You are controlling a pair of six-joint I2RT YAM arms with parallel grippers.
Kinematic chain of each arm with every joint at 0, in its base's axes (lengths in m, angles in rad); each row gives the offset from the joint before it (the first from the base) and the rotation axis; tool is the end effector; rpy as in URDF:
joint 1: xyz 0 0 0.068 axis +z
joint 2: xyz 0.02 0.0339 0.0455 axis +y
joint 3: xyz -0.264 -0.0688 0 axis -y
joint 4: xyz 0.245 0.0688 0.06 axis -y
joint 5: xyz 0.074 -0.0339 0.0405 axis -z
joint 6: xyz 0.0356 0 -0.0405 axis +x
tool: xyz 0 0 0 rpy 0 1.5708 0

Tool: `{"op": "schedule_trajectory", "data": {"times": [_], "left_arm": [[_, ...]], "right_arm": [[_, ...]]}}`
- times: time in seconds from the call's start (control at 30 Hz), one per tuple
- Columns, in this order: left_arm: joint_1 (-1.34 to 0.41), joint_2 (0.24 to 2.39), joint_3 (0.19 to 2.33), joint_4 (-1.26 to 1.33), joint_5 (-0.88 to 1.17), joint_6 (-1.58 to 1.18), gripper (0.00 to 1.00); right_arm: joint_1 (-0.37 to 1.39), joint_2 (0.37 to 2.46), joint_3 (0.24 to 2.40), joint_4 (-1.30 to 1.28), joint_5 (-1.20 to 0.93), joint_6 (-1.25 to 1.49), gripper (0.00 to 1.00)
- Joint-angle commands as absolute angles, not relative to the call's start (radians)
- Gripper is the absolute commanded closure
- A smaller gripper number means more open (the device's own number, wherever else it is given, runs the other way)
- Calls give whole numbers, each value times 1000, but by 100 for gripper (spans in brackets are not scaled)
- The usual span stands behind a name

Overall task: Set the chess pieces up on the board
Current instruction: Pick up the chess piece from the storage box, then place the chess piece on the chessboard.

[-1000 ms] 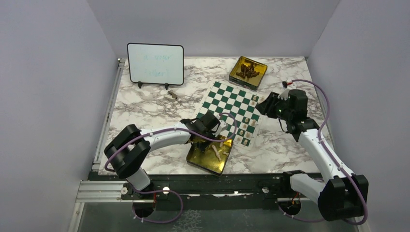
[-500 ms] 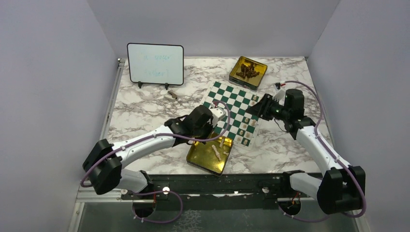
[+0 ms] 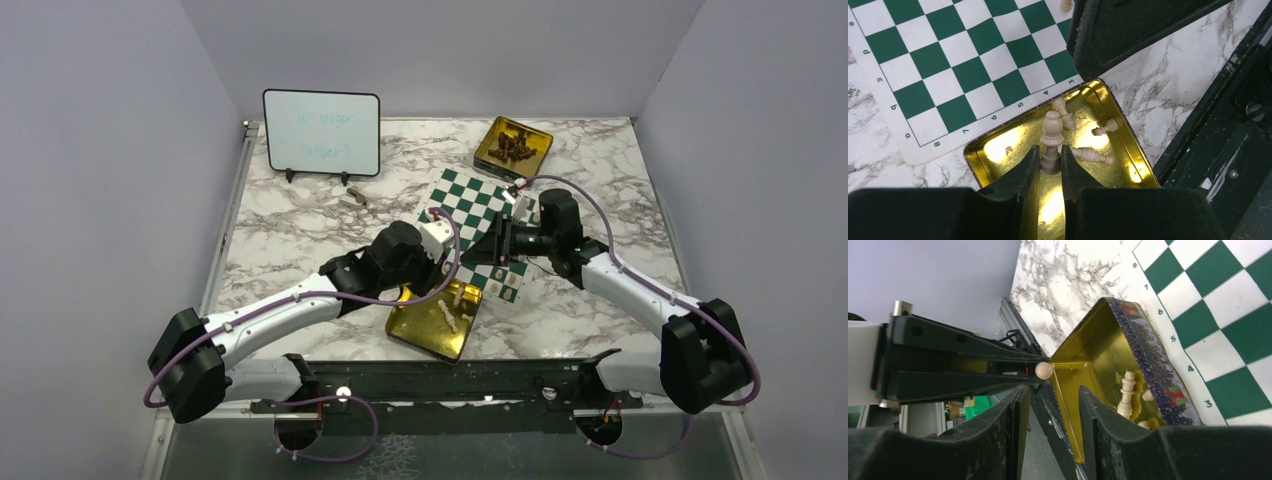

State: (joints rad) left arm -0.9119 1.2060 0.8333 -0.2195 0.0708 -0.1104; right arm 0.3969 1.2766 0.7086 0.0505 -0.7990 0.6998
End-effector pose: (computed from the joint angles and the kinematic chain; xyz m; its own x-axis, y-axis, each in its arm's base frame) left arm 0.1613 -0.2124 0.2657 -0.4305 0.3765 -0.8203 0.7820 0.6095 -0.1307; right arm 0.2374 0.1272 0.2360 -0.8926 0.1129 -0.4365 -0.3518 0.4310 0.8309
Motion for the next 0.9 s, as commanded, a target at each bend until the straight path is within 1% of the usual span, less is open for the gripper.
{"op": "schedule_trajectory", "data": {"times": [0.0,0.1,0.43,0.67,0.8,0.87], "left_arm": [[-916,1173,817,-173,142,-94,95],[-916,1167,813,-170,159,-84,95],[-916,1154,805,-159,170,-81,95],[-916,1137,794,-149,179,-78,95],[-916,1131,790,-149,176,-77,95],[-916,1128,791,-154,165,-77,95]], "right_arm": [[424,1294,714,163,-838,762,56],[448,1316,730,167,-840,765,60],[529,1356,760,126,-816,748,60],[555,1371,765,139,-824,752,68],[570,1374,757,158,-824,765,79],[570,1374,755,163,-833,770,80]]}}
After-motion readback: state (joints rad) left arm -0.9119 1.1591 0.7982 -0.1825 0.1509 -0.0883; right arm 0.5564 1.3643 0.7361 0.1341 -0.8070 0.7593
